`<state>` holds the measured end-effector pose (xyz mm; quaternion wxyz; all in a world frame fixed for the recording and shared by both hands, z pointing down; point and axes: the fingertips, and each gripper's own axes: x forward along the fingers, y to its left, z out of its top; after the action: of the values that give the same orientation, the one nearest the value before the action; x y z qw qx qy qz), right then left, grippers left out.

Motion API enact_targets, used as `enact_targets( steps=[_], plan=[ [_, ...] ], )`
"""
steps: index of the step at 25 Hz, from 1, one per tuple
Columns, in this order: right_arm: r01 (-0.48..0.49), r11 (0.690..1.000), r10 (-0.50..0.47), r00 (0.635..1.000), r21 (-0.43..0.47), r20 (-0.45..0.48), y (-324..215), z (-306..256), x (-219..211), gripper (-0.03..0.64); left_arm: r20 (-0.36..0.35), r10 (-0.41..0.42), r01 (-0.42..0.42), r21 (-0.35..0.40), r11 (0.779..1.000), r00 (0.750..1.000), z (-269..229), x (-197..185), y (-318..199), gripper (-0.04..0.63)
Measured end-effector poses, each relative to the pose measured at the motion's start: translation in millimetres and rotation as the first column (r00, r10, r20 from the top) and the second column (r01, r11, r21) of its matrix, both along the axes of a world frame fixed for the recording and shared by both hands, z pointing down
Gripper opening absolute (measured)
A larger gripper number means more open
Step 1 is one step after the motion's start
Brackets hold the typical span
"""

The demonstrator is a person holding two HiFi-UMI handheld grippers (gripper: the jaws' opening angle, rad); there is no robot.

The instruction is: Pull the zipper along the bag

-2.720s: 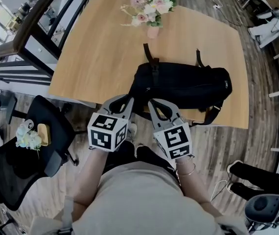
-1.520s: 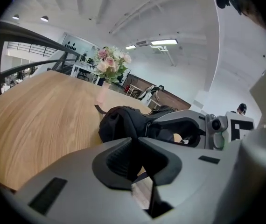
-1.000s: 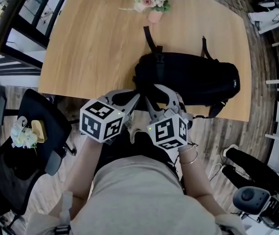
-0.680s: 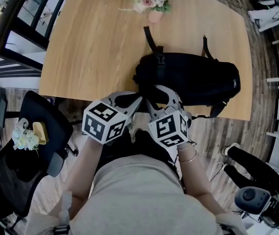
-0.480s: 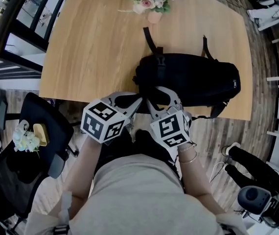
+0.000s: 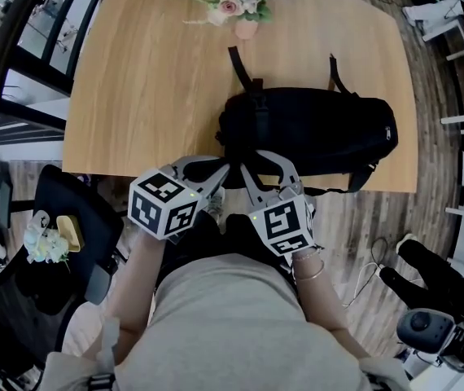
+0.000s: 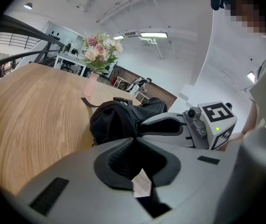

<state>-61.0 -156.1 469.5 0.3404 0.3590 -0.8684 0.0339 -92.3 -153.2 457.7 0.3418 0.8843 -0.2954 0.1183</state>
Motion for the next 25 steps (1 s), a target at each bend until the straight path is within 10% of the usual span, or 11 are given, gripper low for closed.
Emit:
enact_targets(
  steps=[9, 25],
  plan=[
    [-0.047, 0.999, 0.047, 0.999, 0.017, -0.018, 3, -2, 2, 0.058, 0.005, 0.028, -0.028, 0.005, 1.0, 1.0, -1, 2, 3, 0.031],
    [-0.02, 0.977, 0.061, 0.98, -0.211, 0.189, 7, 4, -2, 0.095, 0.009, 0.046, -0.045, -0.01, 0.999, 0.999, 6, 0, 4, 0.031]
  ],
)
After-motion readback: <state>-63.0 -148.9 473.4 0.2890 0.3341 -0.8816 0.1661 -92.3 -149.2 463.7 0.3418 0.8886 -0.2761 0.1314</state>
